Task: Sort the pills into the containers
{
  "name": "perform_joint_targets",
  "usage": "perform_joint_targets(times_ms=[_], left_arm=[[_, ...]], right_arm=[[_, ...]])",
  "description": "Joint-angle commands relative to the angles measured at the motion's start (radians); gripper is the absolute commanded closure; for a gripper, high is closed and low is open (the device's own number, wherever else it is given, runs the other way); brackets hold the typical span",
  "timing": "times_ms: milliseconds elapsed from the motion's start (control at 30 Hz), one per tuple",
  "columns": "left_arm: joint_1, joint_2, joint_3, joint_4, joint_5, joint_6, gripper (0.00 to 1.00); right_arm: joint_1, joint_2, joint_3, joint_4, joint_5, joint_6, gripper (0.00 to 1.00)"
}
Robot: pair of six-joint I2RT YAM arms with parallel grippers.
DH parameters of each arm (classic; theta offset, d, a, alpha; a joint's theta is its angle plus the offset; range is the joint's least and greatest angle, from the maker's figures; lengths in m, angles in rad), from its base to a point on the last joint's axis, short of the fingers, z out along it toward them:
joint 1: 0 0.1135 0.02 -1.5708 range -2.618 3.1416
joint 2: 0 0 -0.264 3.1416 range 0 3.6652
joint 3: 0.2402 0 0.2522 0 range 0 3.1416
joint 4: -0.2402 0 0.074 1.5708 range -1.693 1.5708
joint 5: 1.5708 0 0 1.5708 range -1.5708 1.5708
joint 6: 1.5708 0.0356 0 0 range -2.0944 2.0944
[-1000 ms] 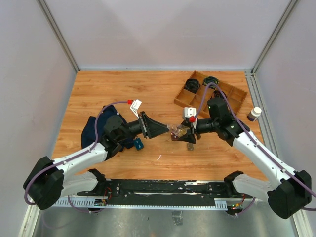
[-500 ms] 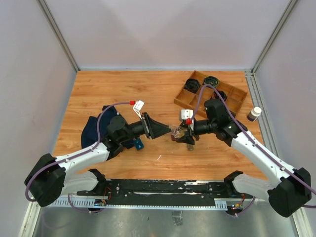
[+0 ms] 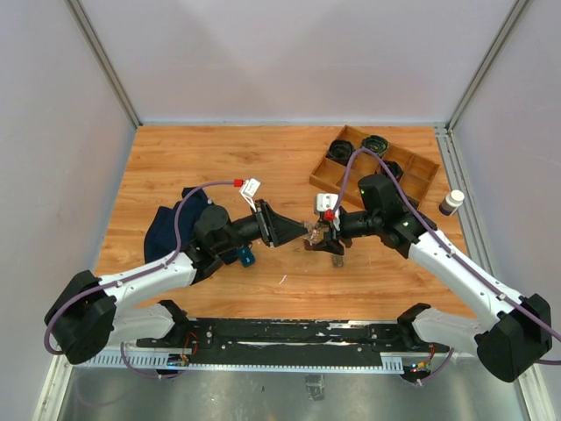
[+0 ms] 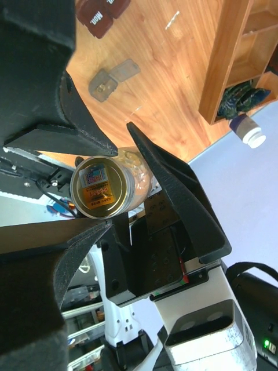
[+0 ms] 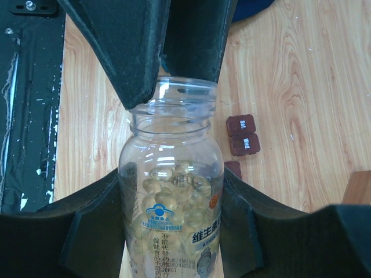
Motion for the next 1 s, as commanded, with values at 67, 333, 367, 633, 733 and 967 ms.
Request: perform_joint_targets(times_ms=[67, 333, 367, 633, 733, 967], left_arm=[[-0.025, -0.002, 0.054, -0.080, -0.060, 0.055, 0.75], [-0.057, -0.004, 0.099, -0.197, -0.128, 0.102, 0.76], [-0.060, -0.003, 0.101, -0.200, -0.130, 0.102, 0.76], [-0.071, 0.019, 0.111, -0.199, -0.122, 0.093, 0.76], [-0.071, 0.033, 0.112, -0.186, -0.098, 0.091, 0.76], [-0.071, 0.047, 0.086, -0.130, -0.072, 0.073, 0.77]], right_arm=[[0.027, 0.014, 0.044, -0.021, 0.061, -0.021, 0.99], [0.039, 0.027, 0.052, -0.026, 0.086, -0.019, 0.99], [0.040, 0.028, 0.054, -0.025, 0.084, -0.017, 0.99], [0.039, 0.022, 0.057, -0.021, 0.064, 0.001, 1.00], [0.040, 0.020, 0.056, -0.016, 0.051, 0.010, 0.99], [0.027, 0.011, 0.061, -0.013, 0.000, 0.043, 0.99]])
